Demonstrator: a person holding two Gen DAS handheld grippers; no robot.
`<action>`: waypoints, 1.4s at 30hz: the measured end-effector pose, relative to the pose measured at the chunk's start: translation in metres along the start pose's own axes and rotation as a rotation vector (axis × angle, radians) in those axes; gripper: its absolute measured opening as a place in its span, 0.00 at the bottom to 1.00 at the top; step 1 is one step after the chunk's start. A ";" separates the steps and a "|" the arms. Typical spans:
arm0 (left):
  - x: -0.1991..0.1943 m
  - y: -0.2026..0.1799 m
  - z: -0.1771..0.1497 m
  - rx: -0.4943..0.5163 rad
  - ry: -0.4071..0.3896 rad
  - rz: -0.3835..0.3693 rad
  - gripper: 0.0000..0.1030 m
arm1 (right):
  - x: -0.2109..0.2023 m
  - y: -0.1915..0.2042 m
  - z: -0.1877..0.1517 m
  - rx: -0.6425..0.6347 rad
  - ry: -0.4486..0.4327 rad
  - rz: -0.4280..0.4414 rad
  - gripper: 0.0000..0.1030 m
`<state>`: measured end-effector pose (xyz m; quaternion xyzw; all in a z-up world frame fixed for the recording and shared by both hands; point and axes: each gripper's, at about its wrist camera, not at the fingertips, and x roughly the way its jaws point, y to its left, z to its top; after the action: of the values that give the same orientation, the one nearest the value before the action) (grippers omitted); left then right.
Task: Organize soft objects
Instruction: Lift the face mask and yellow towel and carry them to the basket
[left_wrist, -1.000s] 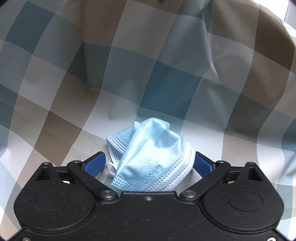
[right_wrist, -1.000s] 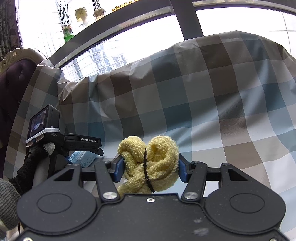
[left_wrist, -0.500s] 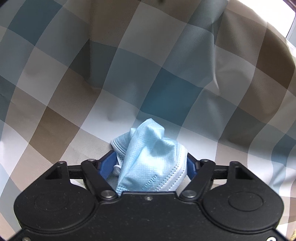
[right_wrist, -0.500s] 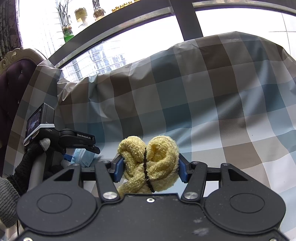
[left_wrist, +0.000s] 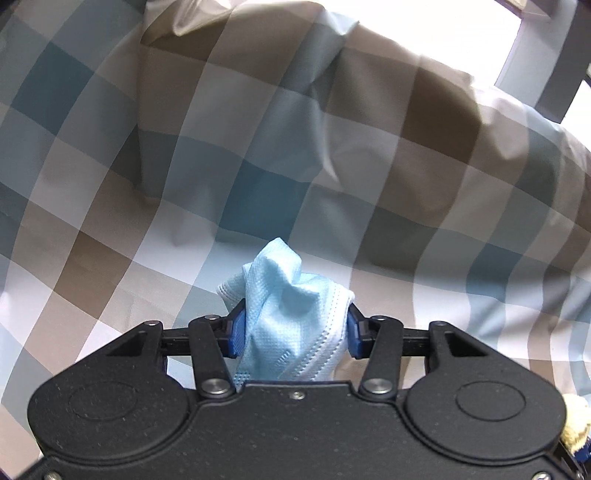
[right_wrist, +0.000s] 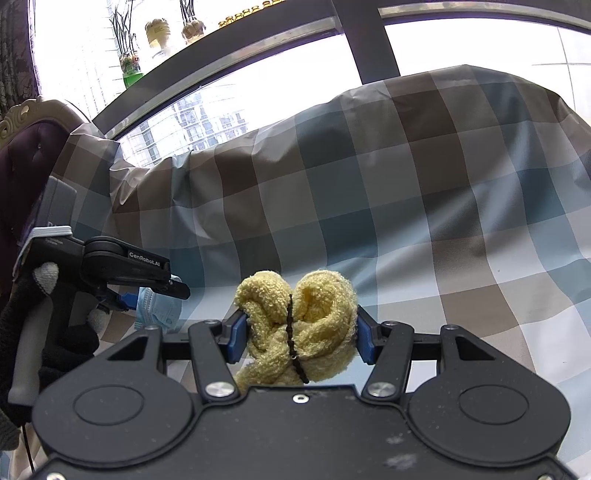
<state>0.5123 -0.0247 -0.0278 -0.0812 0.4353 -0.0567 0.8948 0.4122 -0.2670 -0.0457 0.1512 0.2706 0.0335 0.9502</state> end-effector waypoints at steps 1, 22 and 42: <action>-0.009 -0.010 -0.003 0.025 -0.019 0.002 0.48 | 0.000 0.000 0.000 0.001 -0.001 -0.001 0.54; -0.173 -0.055 -0.129 0.248 -0.128 -0.112 0.48 | -0.004 0.001 -0.002 -0.004 -0.051 -0.075 0.54; -0.240 -0.010 -0.260 0.145 -0.025 -0.121 0.48 | -0.007 0.023 0.006 -0.090 -0.022 -0.194 0.54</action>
<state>0.1596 -0.0177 0.0010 -0.0430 0.4131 -0.1411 0.8987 0.4100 -0.2477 -0.0300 0.0818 0.2719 -0.0480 0.9576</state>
